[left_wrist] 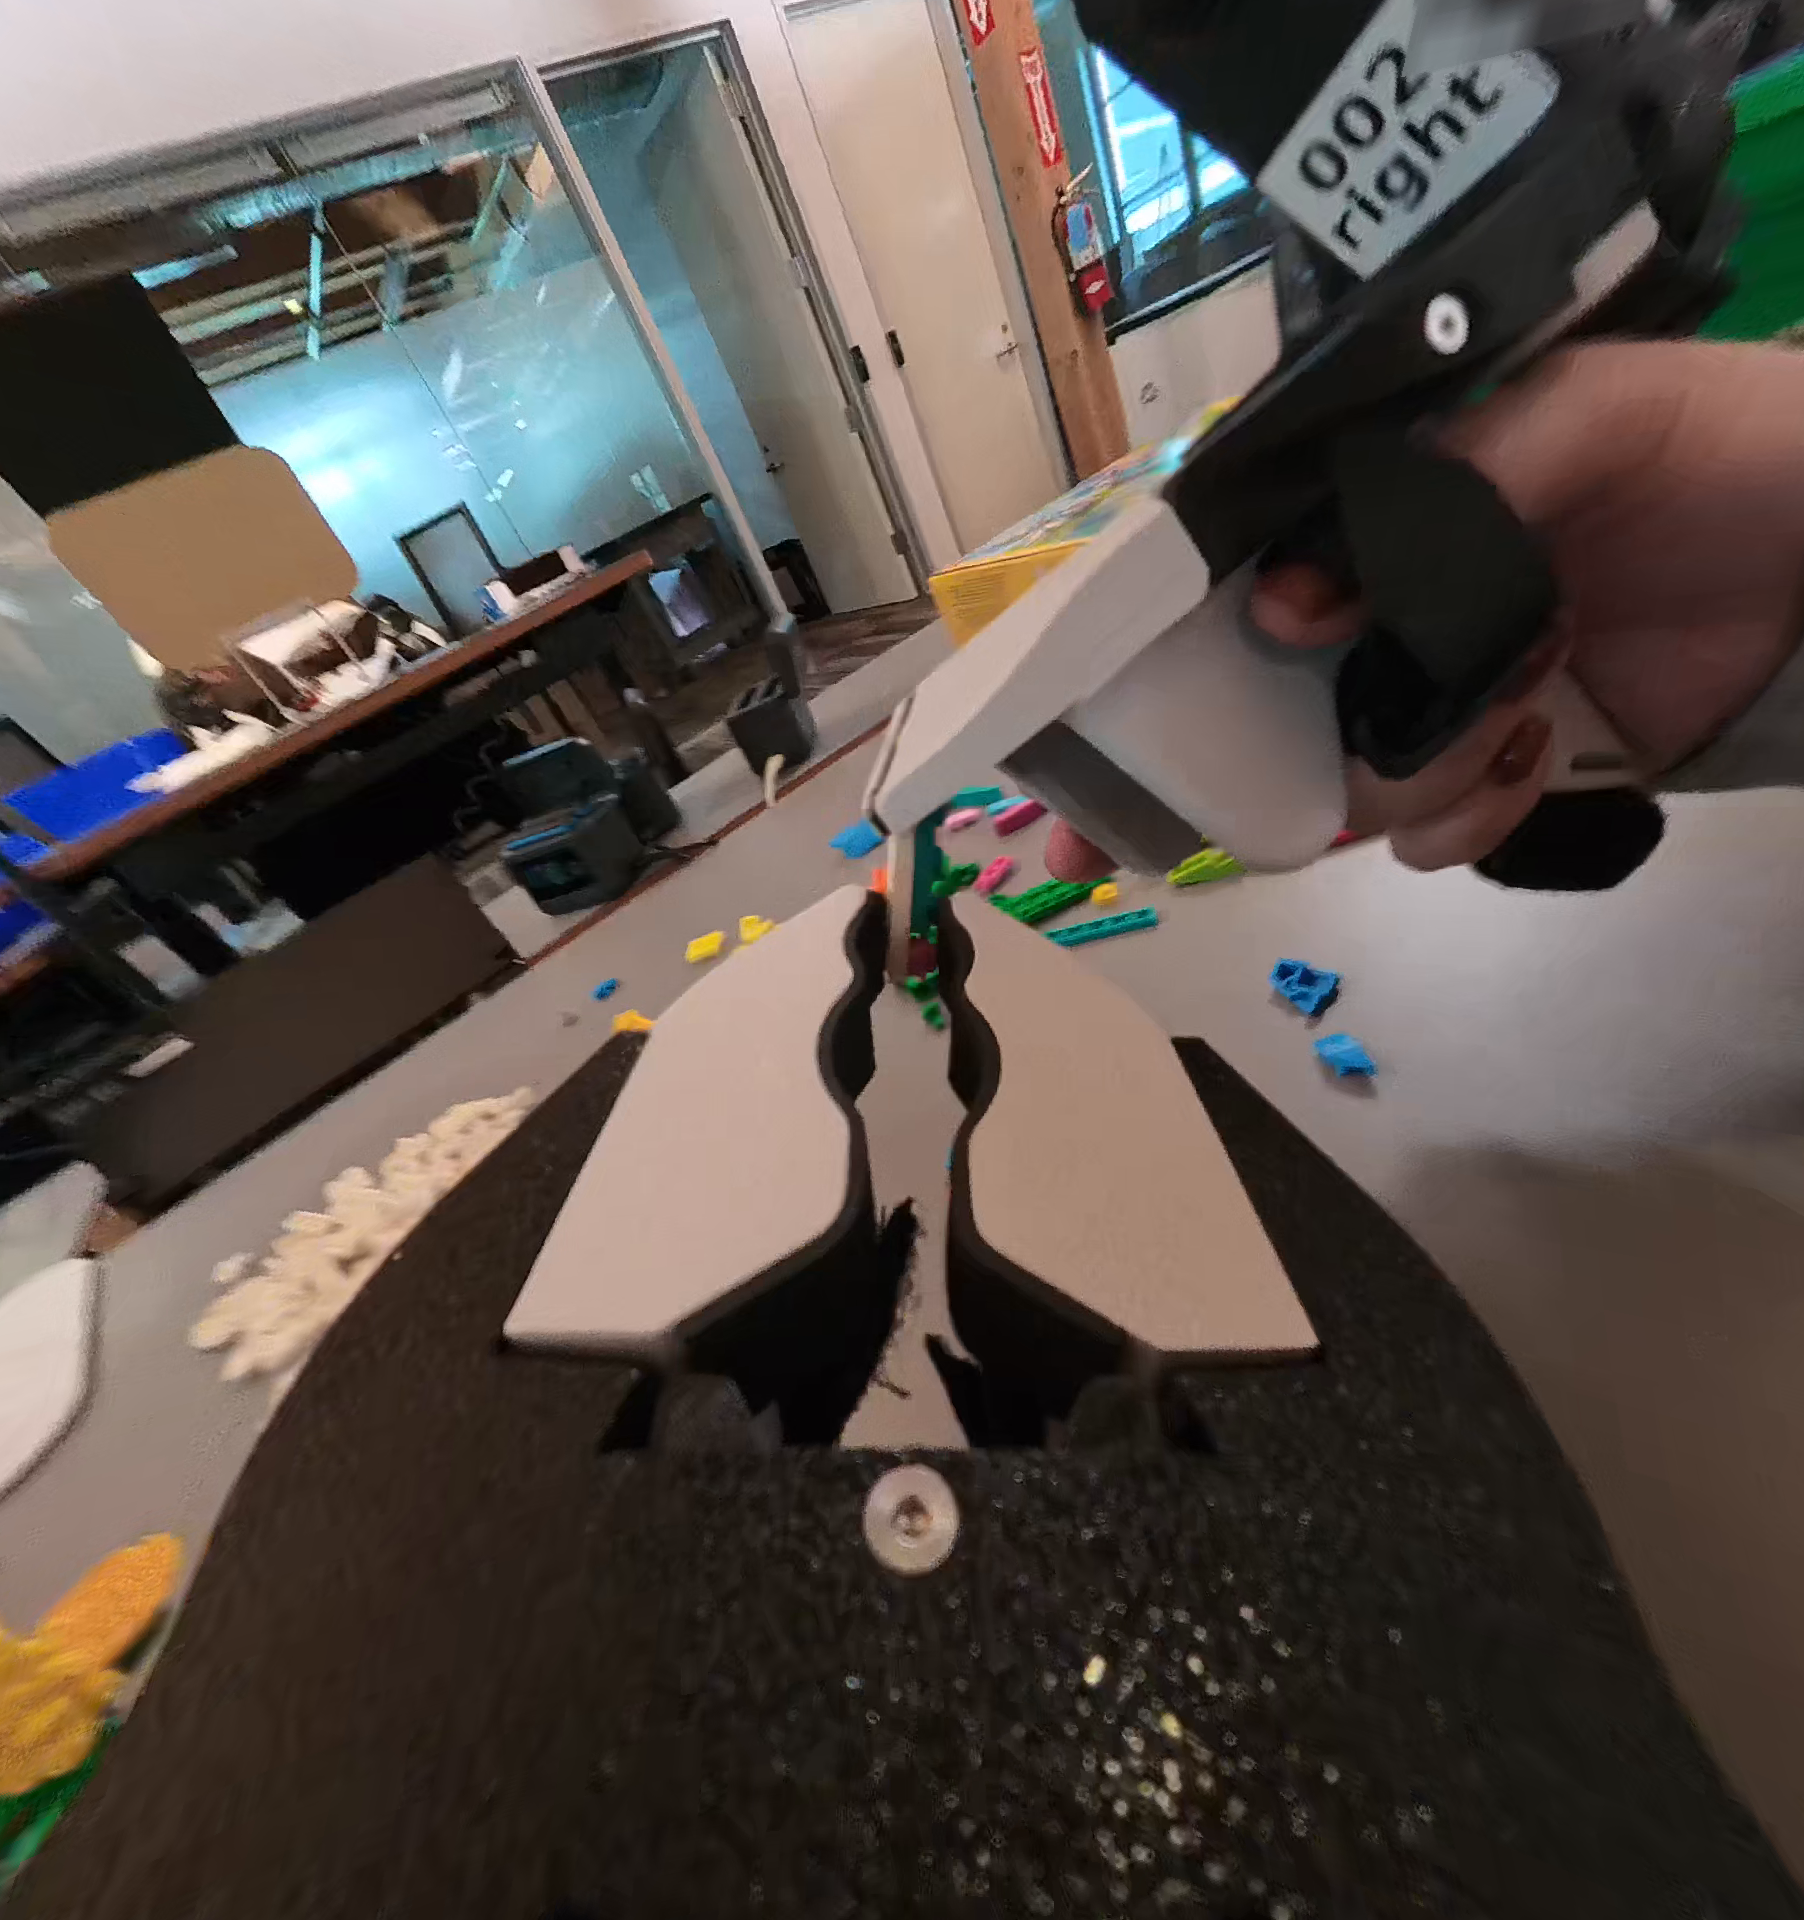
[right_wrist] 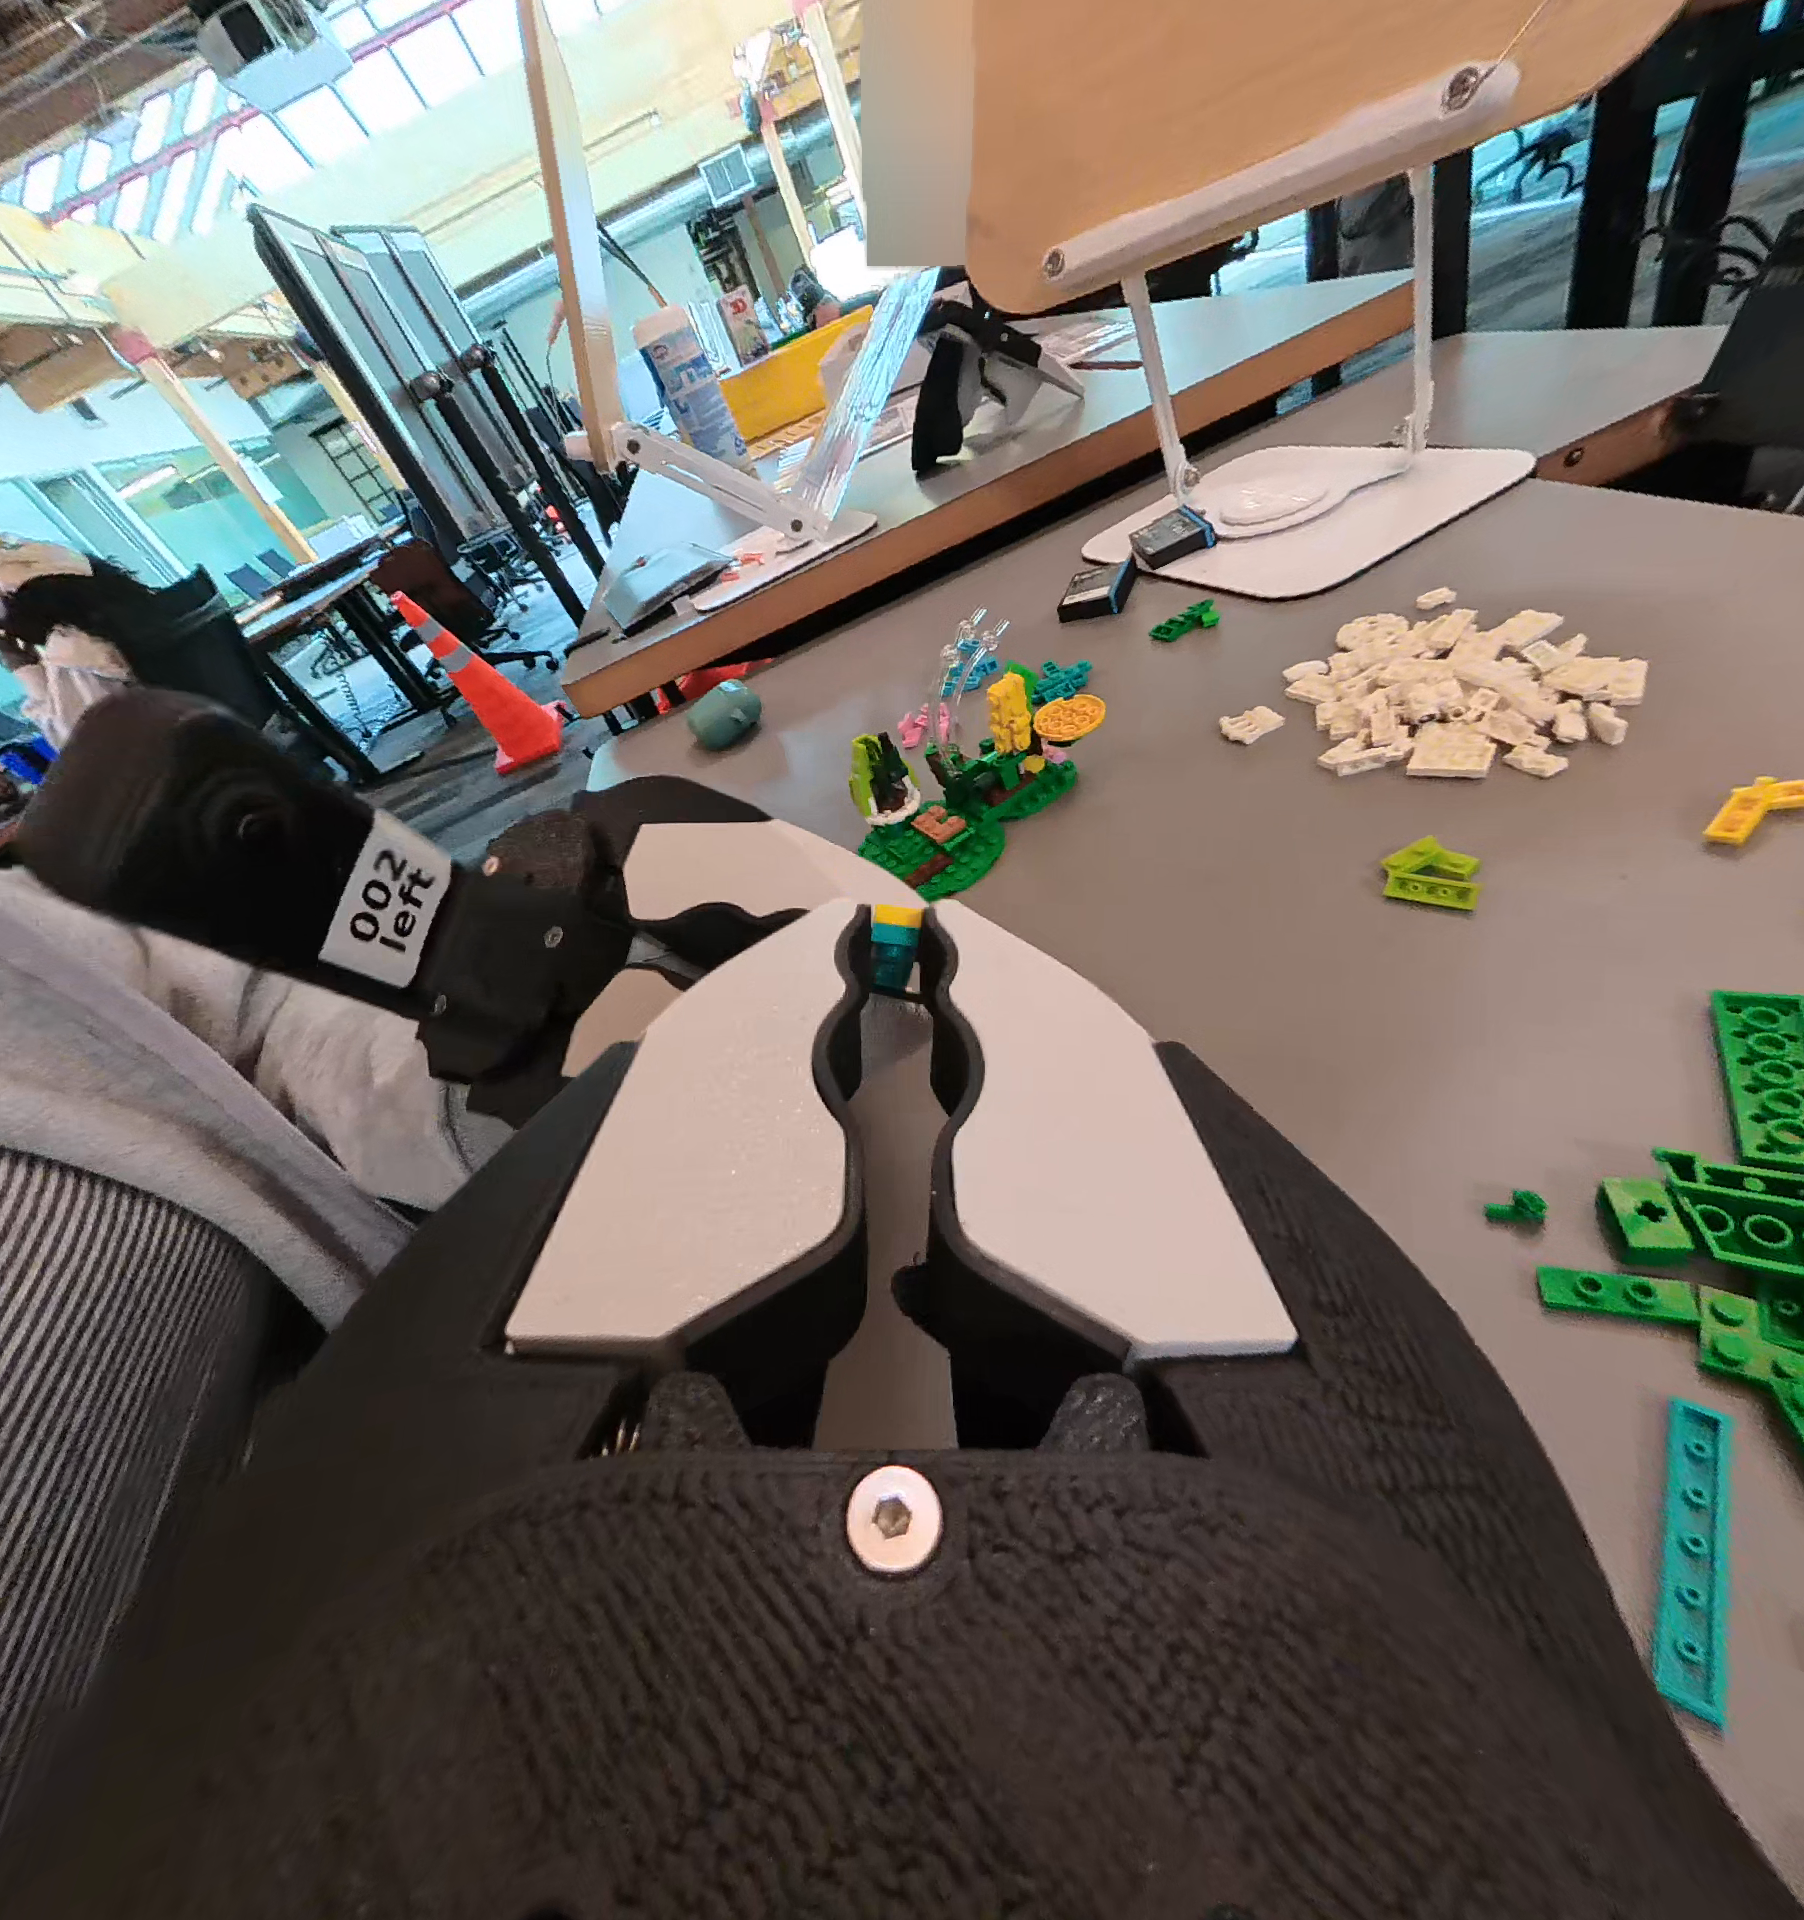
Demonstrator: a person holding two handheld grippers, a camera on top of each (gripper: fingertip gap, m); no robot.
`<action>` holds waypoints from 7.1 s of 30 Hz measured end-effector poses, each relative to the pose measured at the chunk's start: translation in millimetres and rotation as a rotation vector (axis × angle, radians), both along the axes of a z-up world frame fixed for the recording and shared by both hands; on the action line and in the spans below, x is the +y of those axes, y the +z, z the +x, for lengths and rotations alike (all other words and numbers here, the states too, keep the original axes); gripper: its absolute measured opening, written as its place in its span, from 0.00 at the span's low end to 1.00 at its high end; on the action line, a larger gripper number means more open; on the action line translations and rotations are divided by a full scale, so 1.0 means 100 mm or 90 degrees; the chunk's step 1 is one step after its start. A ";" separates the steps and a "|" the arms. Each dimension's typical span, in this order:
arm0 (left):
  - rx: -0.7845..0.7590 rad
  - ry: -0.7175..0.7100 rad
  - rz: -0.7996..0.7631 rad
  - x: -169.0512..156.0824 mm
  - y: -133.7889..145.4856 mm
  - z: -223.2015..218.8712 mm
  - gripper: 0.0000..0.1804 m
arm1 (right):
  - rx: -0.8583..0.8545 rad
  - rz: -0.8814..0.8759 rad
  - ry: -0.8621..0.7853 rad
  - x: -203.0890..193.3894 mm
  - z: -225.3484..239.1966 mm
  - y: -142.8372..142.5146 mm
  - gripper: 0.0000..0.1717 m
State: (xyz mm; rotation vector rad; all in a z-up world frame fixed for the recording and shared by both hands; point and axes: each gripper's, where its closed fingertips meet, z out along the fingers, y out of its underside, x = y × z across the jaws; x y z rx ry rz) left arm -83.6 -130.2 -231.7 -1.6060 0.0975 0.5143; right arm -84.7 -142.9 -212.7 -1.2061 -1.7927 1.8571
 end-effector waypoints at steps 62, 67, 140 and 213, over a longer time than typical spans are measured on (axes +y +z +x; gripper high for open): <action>-0.273 -0.410 0.144 -0.24 0.35 0.46 0.10 | 0.241 0.293 0.075 -0.22 0.37 -0.13 0.04; -0.283 -0.449 0.098 -0.25 0.26 0.54 0.09 | 0.173 0.188 0.128 -0.31 0.42 -0.14 0.04; -0.241 -0.304 -0.268 -0.10 0.58 -0.47 0.04 | 0.096 0.458 -0.050 0.12 0.09 -0.56 0.04; -0.033 -0.186 -0.030 -0.23 0.45 0.33 0.04 | 0.450 0.353 -0.206 0.04 0.38 0.52 0.03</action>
